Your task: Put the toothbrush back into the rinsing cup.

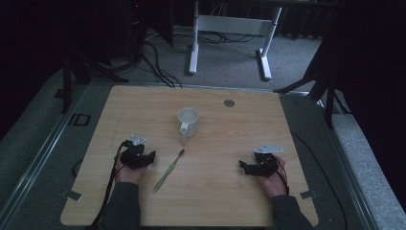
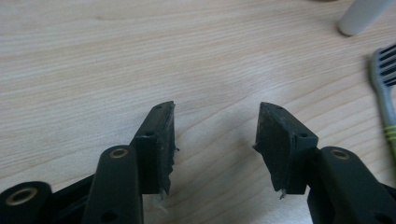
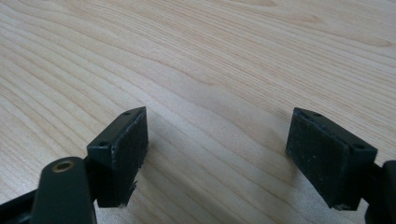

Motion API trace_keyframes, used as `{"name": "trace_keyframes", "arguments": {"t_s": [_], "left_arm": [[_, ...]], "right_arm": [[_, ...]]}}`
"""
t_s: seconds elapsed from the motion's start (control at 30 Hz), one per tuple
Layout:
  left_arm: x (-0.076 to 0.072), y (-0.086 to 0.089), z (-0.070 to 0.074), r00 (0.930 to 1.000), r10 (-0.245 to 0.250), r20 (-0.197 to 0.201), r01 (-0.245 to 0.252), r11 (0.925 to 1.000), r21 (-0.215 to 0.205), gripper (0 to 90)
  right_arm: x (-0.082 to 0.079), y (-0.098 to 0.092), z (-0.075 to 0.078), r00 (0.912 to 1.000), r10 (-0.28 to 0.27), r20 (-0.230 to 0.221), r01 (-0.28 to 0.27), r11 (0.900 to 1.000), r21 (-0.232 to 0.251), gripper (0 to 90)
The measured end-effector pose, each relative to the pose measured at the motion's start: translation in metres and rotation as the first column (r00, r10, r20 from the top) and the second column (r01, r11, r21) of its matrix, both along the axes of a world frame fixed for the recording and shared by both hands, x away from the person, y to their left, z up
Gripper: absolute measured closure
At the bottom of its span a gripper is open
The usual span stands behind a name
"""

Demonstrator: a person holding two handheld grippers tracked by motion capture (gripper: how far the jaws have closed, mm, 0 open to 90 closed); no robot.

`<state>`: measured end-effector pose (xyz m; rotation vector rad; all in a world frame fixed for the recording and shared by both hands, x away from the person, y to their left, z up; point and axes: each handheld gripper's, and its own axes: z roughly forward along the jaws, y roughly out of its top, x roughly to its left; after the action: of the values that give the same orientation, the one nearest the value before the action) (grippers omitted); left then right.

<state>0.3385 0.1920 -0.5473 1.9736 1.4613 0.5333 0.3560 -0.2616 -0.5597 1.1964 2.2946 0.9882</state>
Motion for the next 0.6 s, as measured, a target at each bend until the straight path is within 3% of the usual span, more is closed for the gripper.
{"name": "trace_keyframes", "arguments": {"t_s": [0.53,0.6], "left_arm": [[-0.013,0.001,0.021,0.9998,-0.014,0.015,0.014,0.9999,0.000,51.5],[-0.015,0.002,0.026,0.9998,-0.010,0.015,0.010,0.9997,-0.020,52.9]], "right_arm": [[0.000,0.000,0.000,1.0000,0.001,0.001,-0.001,1.000,-0.002,20.6],[0.000,0.000,0.000,1.0000,0.001,0.001,-0.001,1.000,-0.001,20.6]]}}
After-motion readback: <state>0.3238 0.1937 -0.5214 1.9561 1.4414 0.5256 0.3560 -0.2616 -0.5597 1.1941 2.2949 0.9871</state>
